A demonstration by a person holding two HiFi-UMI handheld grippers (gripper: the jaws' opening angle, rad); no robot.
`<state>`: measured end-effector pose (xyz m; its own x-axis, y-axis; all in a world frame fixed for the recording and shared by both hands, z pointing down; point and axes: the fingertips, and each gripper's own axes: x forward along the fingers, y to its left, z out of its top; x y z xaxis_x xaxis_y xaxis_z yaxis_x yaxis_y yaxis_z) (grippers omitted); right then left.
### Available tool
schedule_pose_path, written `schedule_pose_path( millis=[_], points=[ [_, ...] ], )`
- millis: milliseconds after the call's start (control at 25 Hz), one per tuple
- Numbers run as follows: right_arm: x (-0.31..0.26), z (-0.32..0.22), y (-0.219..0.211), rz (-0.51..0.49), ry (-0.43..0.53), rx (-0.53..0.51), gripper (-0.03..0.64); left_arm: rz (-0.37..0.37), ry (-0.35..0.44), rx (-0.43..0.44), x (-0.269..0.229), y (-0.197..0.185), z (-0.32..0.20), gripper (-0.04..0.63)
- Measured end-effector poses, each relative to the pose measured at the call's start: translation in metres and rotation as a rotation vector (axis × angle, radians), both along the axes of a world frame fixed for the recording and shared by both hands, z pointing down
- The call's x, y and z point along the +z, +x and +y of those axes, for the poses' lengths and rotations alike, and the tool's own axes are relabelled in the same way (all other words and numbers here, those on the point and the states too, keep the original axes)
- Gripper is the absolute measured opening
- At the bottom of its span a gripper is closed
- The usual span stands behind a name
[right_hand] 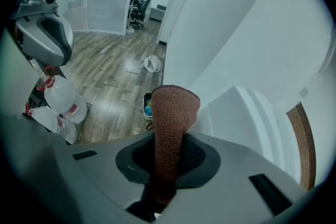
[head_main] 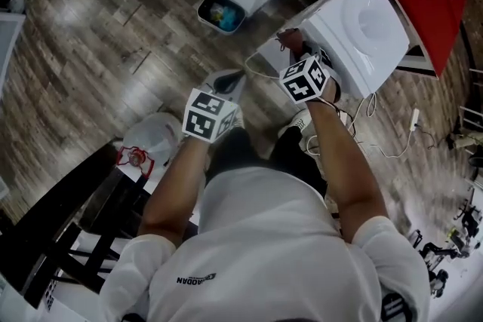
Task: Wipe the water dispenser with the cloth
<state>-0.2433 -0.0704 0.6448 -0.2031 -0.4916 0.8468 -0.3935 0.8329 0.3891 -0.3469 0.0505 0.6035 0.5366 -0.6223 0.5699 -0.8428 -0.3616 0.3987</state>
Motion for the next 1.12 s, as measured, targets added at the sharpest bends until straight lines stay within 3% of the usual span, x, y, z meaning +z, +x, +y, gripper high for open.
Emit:
schedule_pose_path(
  millis=[400,840,1120],
  points=[
    [0.094,0.0,-0.003,0.037,-0.048,0.023,0.054,-0.032,-0.039,-0.024,0.033,-0.007,0.003,-0.011],
    [0.204,0.003,0.003,0.088,-0.106,0.039,0.054,-0.001,-0.123,-0.098,0.066,-0.018,0.007,-0.011],
    [0.252,-0.001,0.0,0.116,-0.152,0.039,0.054,0.006,-0.168,-0.043,0.081,0.001,0.024,-0.011]
  ],
)
